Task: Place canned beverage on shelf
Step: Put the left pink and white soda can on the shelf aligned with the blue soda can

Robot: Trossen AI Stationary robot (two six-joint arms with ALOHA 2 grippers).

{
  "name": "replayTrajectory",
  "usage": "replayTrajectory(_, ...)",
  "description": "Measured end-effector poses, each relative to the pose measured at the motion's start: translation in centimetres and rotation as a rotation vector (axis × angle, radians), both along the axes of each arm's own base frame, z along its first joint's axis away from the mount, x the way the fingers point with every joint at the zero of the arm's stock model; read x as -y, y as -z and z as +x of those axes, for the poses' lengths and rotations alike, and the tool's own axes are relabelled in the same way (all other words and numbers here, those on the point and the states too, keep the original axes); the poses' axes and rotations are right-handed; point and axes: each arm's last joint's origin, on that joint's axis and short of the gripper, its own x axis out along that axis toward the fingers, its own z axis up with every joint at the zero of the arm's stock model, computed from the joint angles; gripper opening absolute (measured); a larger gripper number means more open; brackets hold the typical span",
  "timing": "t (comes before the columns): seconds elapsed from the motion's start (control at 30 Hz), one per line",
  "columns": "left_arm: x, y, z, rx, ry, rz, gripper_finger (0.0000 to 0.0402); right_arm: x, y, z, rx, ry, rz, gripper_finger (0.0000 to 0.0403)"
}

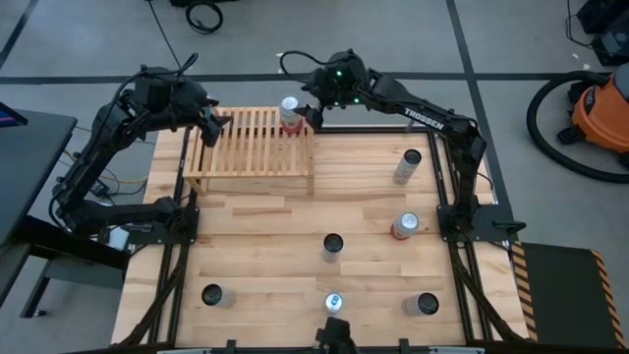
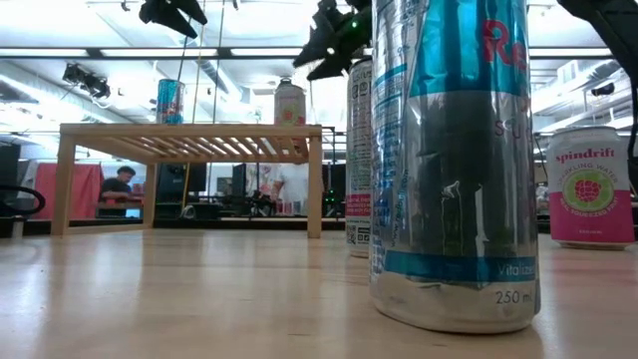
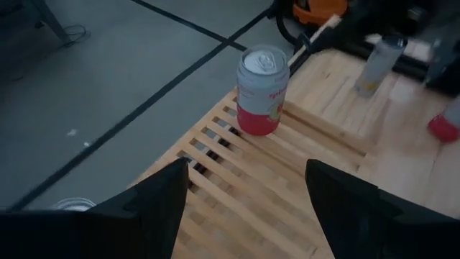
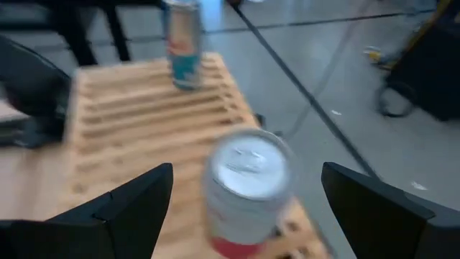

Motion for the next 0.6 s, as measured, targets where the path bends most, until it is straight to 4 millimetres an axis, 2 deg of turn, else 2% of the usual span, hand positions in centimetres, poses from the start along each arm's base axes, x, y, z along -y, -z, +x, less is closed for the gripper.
replayTrajectory(0.17, 0.4, -0.1, 0.3, 0.073, 0.146, -0.061, 0.0282, -1.7, -1.7, -0.5, 0.052, -0.074, -0.013, 0.0366)
replayTrajectory(0.6, 0.8, -0.9, 0.9, 0.222, 0.377, -0.104, 0.0282, -4.1, -5.5, -3.5, 0.098, -0.049, -0.066, 0.0366)
